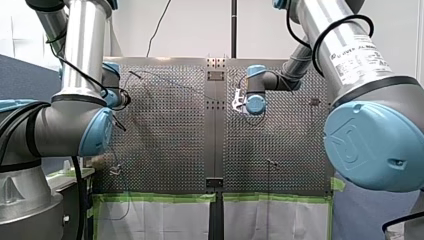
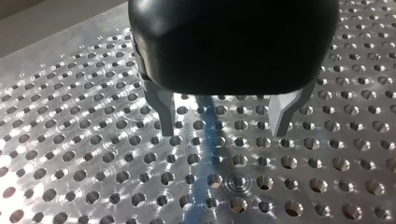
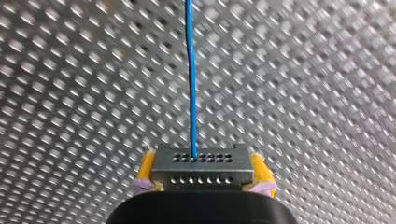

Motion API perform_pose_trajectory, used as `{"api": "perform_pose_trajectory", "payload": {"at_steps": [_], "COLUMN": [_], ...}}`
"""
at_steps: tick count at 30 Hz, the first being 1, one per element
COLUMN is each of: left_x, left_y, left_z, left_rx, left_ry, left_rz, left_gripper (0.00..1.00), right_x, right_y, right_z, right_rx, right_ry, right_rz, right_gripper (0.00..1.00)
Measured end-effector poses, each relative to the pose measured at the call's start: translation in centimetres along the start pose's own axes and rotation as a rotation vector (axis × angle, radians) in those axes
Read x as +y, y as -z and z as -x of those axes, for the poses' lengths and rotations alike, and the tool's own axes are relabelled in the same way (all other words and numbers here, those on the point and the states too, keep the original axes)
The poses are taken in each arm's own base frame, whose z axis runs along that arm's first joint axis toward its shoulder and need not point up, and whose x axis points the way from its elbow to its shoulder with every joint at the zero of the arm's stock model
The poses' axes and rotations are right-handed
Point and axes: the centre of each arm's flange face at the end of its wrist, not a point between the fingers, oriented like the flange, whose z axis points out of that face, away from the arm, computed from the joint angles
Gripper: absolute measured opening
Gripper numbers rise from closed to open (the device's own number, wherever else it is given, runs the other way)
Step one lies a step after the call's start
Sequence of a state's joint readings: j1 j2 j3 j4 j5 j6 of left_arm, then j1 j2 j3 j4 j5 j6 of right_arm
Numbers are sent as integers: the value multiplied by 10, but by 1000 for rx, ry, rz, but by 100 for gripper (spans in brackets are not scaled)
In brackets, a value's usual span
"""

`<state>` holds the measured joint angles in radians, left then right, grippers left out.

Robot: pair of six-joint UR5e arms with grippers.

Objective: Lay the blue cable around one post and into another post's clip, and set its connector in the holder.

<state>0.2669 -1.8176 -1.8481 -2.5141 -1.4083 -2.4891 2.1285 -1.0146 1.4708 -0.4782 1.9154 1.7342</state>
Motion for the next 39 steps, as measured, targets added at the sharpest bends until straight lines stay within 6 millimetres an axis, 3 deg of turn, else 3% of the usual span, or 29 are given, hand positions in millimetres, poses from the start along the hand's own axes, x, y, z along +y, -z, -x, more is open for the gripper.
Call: {"api": "perform_pose_trajectory", "payload": {"at_steps": [7,22,26,39], "left_x": [0,0,-1,0], "left_y": [0,0,0,0], "left_z": [0,-1,-2,-2], "left_rx": [1,3,4,3], "left_ry": [1,-1,-1,-2], "left_rz": [3,3,2,3], "left_gripper": [100,100,100,100], "right_x": [33,119,153,233], "right_y": [-5,-11,-9,9], "right_z": [-11,21,39,115], "right_rx": [37,46,42,-33], "right_ry": [-8,13,13,15], "right_rz": [-3,46,120,250], "right_gripper": [0,0,0,0]}}
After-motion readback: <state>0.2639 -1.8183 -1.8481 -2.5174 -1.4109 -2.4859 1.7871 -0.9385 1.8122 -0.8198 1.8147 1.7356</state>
